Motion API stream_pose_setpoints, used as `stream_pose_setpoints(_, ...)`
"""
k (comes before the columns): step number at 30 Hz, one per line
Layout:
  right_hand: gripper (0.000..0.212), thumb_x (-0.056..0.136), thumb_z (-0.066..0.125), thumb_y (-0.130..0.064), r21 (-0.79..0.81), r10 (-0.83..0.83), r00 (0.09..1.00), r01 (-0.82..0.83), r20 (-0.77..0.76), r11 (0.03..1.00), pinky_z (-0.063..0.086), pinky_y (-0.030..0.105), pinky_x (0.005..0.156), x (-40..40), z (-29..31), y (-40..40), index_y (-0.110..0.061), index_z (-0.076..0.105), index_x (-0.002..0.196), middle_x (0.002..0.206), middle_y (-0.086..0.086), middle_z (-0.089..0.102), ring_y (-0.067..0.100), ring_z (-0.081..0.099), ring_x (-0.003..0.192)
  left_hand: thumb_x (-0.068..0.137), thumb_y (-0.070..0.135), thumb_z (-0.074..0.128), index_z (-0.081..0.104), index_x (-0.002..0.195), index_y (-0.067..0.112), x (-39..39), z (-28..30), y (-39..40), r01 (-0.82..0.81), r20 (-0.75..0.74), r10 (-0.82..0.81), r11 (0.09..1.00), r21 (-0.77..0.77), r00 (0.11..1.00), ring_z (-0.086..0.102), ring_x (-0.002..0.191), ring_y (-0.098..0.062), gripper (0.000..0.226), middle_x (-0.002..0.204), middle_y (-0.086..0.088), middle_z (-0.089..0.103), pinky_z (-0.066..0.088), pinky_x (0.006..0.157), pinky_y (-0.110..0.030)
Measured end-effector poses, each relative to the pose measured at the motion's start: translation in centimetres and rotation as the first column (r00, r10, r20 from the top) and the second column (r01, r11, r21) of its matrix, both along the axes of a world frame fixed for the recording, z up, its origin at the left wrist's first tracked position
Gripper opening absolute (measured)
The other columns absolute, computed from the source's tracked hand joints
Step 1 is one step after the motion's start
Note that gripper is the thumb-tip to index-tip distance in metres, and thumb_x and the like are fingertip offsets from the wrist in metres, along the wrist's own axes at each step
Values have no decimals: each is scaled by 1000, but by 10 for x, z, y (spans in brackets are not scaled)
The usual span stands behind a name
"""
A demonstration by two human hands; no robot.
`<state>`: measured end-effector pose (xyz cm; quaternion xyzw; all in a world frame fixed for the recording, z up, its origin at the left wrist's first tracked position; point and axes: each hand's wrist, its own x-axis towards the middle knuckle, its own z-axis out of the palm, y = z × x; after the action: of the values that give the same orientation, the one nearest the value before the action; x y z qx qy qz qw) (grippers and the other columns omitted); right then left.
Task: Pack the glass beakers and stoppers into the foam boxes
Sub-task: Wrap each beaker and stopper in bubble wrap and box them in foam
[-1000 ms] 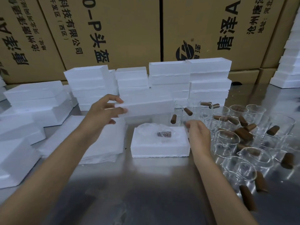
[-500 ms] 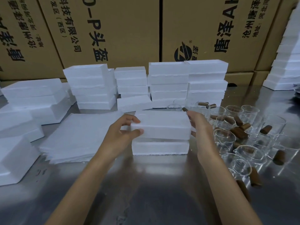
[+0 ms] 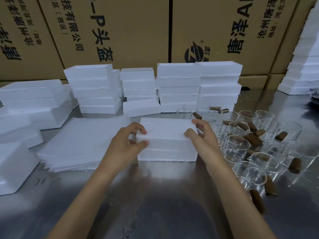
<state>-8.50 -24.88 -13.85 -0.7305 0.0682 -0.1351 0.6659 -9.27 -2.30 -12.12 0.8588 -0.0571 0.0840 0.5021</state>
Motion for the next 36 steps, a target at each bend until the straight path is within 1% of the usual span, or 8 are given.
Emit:
stream_pose_setpoints(8, 35, 92, 61, -33, 0, 44, 997, -44, -71, 999, 35, 11, 65, 0, -1, 0, -42, 48, 124, 109, -28, 48, -13, 48, 89, 85, 26, 74, 60, 89, 40, 3, -4, 1, -7, 2, 7, 1000, -12, 1000, 60, 64, -15, 20, 113, 7, 58, 40, 58, -23)
stream_pose_setpoints(15, 33, 91, 62, -35, 53, 108, 988, -103, -114, 993, 41, 20, 76, -1, -1, -6, -51, 53, 118, 123, -10, 55, 3, 54, 110, 85, 34, 72, 57, 92, 41, 3, -6, -4, -24, -26, 24, 1000, -15, 999, 60, 73, -12, 18, 111, 12, 55, 39, 55, -17)
stream_pose_setpoints(19, 39, 90, 64, -36, 67, 112, 986, -104, -121, 992, 39, 14, 69, 1, -1, -8, -53, 52, 123, 116, -20, 55, -8, 54, 95, 89, 51, 61, 51, 99, 39, -1, -11, -13, -19, -76, 13, 997, -70, 997, 50, 70, 22, 19, 108, 22, 49, 38, 62, -14)
stream_pose_setpoints(23, 68, 83, 65, -46, 105, 102, 970, -80, -220, 991, 39, 27, 88, 2, -1, -7, -40, 39, 146, 134, -15, 47, 11, 52, 117, 94, 45, 56, 42, 100, 37, -5, -19, -24, -55, -15, 54, 993, -100, 998, 46, 47, 1, 17, 95, 9, 50, 36, 51, -18)
stream_pose_setpoints(26, 46, 80, 64, -51, 152, 64, 949, -17, -308, 988, 39, 26, 70, 2, 1, -3, -26, 62, 118, 121, -5, 61, 13, 60, 98, 95, 43, 56, 41, 98, 40, -6, -21, -29, -88, -8, 88, 989, -123, 996, 47, 50, 3, 16, 95, 7, 48, 34, 47, -13)
stream_pose_setpoints(28, 32, 84, 65, -47, 191, 47, 965, 3, -259, 982, 43, 28, 73, 2, 1, 0, -28, 64, 109, 118, -5, 64, 13, 62, 98, 94, 39, 57, 42, 98, 37, -6, -21, -30, -94, 10, 97, 981, -171, 995, 46, 51, 1, 16, 97, 7, 50, 35, 47, -12)
stream_pose_setpoints(32, 40, 84, 69, -38, 318, 84, 985, -33, -150, 947, 46, 34, 89, -2, 1, 3, -27, 59, 121, 121, -1, 64, 18, 62, 105, 93, 35, 59, 43, 97, 35, -6, -22, -31, -105, 13, 112, 963, -246, 994, 41, 57, -10, 17, 87, 2, 49, 35, 51, -21)
stream_pose_setpoints(36, 42, 75, 73, -38, 397, 129, 975, -48, -180, 917, 45, 36, 83, -5, 5, -1, -14, 66, 109, 104, 7, 64, 22, 59, 91, 93, 36, 59, 44, 99, 35, -7, -22, -31, -84, 13, 90, 963, -258, 996, 44, 66, -17, 15, 91, -1, 49, 40, 59, -26)
